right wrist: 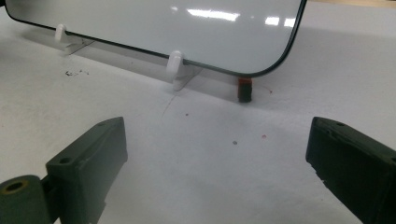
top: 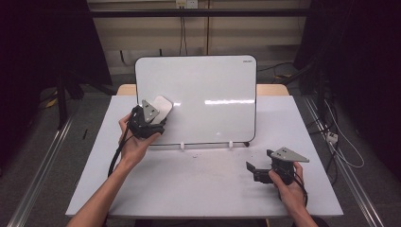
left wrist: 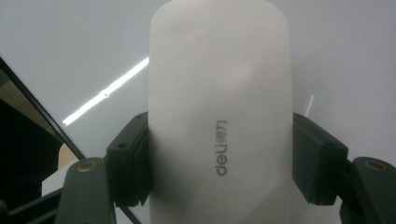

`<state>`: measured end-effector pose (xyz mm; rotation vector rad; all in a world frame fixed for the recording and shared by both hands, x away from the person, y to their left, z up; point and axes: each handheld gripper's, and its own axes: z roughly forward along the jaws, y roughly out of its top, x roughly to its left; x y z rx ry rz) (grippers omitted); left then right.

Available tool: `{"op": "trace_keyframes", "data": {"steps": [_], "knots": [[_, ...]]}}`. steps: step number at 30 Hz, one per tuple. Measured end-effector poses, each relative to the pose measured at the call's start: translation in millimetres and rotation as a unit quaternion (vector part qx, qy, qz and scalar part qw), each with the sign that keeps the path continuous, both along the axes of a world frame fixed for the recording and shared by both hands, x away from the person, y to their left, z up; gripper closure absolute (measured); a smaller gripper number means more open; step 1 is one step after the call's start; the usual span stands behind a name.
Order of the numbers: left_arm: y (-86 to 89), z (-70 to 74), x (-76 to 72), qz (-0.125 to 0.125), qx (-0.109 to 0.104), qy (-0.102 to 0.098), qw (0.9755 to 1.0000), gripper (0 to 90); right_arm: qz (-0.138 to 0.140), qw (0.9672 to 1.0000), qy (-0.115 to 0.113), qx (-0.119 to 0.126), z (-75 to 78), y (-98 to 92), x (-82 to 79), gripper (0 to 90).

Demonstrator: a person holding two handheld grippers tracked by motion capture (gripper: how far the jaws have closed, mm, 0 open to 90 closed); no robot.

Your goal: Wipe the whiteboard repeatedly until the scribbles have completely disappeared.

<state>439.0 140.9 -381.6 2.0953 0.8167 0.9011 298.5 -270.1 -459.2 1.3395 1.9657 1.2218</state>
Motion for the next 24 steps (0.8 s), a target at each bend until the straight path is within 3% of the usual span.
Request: {"op": "trace_keyframes", "data": {"steps": [6,7,10,16,24], "knots": [[3.8,15.5,-9.2,-0.003,-0.022,-0.014,0.9997,31.2,0.002,1.0,0.001,-0.001,0.0,0.3,-0.6,5.3],[4.3,16.5,-10.4,0.0,-0.029,-0.017,0.9994,31.2,0.003,1.0,0.0,-0.002,0.1,0.0,-0.8,5.3],[6.1,17.9,-12.2,0.002,-0.026,-0.017,0.9995,31.2,0.003,1.0,-0.002,-0.001,0.1,-0.3,-1.3,5.3],[16.3,22.6,-14.7,0.021,-0.051,-0.011,0.9984,31.1,0.002,1.0,-0.001,0.0,0.1,-0.4,-1.9,5.3],[31.3,23.4,-23.1,0.038,-0.059,-0.016,0.9974,31.2,0.001,1.0,-0.002,0.002,0.2,-1.8,-3.9,5.3]]}}
